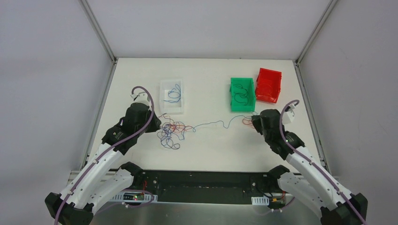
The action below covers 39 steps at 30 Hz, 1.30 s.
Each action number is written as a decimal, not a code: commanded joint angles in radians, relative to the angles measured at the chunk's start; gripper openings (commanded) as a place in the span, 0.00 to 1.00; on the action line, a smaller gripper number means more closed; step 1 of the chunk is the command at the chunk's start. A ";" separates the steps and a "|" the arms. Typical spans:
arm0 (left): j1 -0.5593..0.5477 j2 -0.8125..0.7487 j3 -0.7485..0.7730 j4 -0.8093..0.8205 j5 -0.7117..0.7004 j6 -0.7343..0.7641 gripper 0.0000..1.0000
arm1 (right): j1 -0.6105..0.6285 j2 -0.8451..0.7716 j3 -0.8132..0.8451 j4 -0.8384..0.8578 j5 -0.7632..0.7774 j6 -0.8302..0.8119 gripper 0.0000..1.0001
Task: Untangle the cables
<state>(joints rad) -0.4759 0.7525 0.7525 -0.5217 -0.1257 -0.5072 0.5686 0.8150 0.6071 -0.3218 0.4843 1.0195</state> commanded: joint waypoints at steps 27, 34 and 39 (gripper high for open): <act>0.006 -0.013 0.206 -0.232 -0.463 0.127 0.00 | -0.586 -0.042 0.143 -0.233 -0.525 -0.487 0.00; 0.006 0.037 0.180 -0.120 -0.059 0.131 0.00 | -0.273 -0.055 0.299 -0.207 -0.653 -0.530 0.00; 0.006 0.083 0.192 -0.094 0.020 0.127 0.00 | 0.033 0.045 0.414 -0.239 -0.586 -0.572 0.00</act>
<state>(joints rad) -0.4759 0.8135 0.9138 -0.6704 -0.2375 -0.3920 0.4404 0.7975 0.9333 -0.5602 -0.1135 0.5098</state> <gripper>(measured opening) 0.019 0.007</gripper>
